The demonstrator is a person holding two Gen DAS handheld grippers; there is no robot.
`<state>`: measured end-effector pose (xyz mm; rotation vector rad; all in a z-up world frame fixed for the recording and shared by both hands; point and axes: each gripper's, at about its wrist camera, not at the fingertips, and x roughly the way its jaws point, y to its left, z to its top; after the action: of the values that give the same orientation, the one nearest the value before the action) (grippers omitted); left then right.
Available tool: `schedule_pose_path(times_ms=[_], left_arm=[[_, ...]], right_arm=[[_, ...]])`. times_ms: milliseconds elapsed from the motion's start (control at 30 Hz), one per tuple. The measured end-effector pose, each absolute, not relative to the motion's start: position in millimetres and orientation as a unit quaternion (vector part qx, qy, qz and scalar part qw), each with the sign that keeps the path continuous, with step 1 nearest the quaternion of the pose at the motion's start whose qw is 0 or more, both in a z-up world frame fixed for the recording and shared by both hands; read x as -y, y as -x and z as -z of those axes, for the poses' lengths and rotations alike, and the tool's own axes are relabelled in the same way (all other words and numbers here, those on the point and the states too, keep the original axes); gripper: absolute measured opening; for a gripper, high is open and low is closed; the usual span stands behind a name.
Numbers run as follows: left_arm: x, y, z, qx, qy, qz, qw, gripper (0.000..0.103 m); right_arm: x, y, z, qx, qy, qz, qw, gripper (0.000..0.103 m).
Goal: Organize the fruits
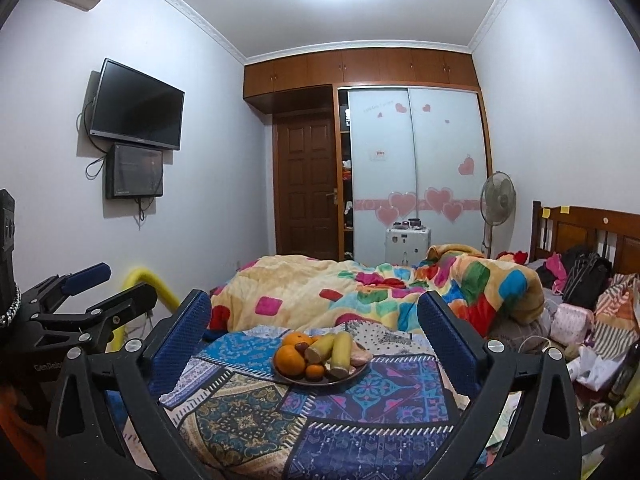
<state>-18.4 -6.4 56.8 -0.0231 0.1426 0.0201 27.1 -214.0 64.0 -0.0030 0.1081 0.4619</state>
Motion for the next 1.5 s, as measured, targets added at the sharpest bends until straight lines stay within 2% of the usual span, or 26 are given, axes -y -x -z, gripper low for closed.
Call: schedule_pose_path(times_ms=[1500], left_arm=[[13.9, 18.0, -49.4, -0.078, 0.003, -0.004, 0.997, 0.103]], right_arm=[[217.7, -27.2, -59.7, -0.065, -0.004, -0.232, 0.971, 0.103]])
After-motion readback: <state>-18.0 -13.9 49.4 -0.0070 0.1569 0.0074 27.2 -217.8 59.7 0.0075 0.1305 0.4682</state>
